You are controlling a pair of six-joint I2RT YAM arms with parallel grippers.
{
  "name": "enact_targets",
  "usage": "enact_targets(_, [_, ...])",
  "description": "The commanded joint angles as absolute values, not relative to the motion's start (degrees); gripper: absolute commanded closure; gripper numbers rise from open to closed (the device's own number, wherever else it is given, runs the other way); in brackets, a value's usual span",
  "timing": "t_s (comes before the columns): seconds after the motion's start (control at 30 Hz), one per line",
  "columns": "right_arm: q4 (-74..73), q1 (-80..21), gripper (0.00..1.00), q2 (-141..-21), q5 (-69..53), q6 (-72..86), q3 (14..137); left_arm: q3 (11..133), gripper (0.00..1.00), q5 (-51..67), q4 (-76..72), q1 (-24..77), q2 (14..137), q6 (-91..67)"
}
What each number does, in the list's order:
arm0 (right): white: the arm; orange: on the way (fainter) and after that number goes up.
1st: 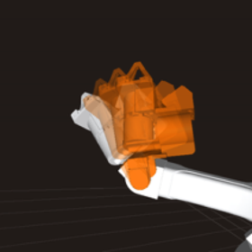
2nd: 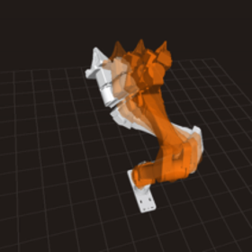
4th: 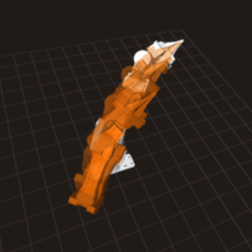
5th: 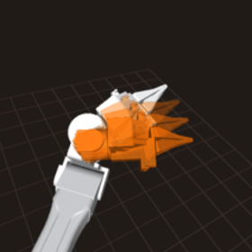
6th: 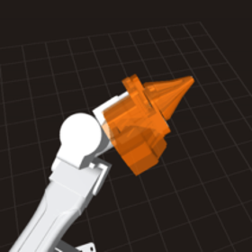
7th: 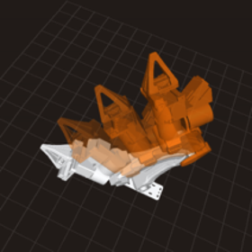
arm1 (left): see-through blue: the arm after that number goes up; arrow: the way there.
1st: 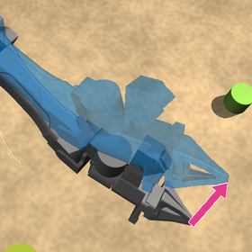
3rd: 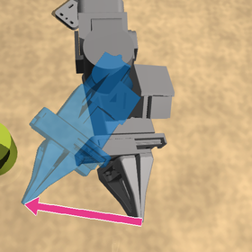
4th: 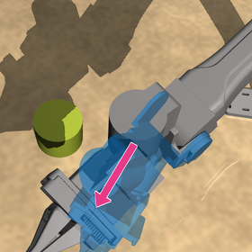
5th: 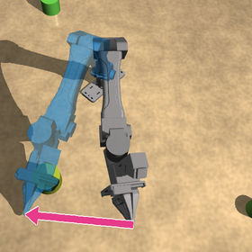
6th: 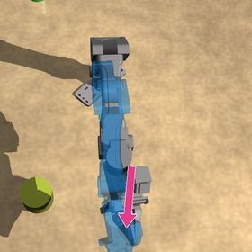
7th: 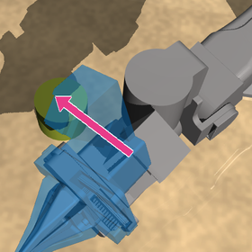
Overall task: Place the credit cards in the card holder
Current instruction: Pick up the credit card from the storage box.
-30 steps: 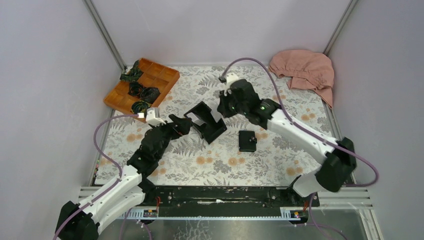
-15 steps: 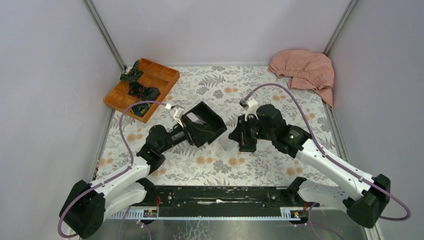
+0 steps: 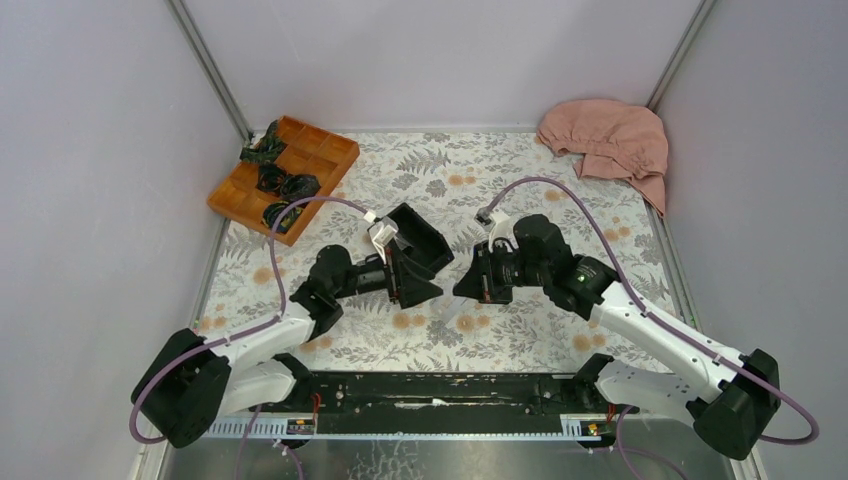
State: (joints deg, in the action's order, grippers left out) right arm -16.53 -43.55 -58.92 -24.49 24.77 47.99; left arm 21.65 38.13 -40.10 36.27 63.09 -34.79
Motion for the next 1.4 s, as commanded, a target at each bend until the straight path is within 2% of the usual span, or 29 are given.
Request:
enact_targets(0.0, [-12.6,-41.1,1.0,-59.2,-31.5,25.9,48.2,22.9,0.31,43.2,-46.1,36.8,65.0,-34.7])
enact_targets(0.37, [-10.2,-38.1,1.0,-63.0,-38.9,26.2,48.3,24.0,0.49,48.5,-51.4,37.1,71.9,-37.8])
enact_targets(0.43, [-9.7,-38.0,1.0,-63.6,-39.4,26.4,48.0,24.3,0.59,49.1,-51.4,37.1,72.3,-37.8])
enact_targets(0.53, [-8.5,-37.7,1.0,-64.3,-40.0,26.7,47.8,24.4,0.82,50.0,-52.5,37.1,72.7,-38.2])
enact_targets(0.63, [-7.9,-37.1,1.0,-65.1,-40.4,27.0,47.9,24.1,1.0,51.0,-55.0,37.1,73.6,-39.7])
enact_targets(0.83, [-7.0,-35.2,1.0,-65.9,-42.0,27.1,48.6,24.0,1.0,54.0,-62.1,37.1,77.1,-44.1])
enact_targets(0.87, [-6.8,-34.9,0.98,-65.9,-42.2,27.1,48.7,23.8,1.0,54.4,-63.8,37.0,77.7,-45.6])
enact_targets(1.0, [-6.8,-33.2,0.63,-64.4,-41.5,26.7,49.1,23.6,1.0,52.9,-66.7,36.7,78.8,-47.3])
enact_targets(1.07, [-8.3,-32.7,0.52,-62.6,-38.4,25.6,49.5,23.2,1.0,49.6,-65.9,36.6,78.1,-46.6])
enact_targets(1.2, [-9.5,-32.5,0.47,-58.9,-29.8,24.6,49.0,22.1,1.0,40.1,-63.6,36.4,75.3,-44.9])
enact_targets(1.37, [-3.0,-32.5,0.42,-53.3,-23.3,29.0,41.9,19.9,1.0,30.3,-70.7,36.5,75.5,-49.9])
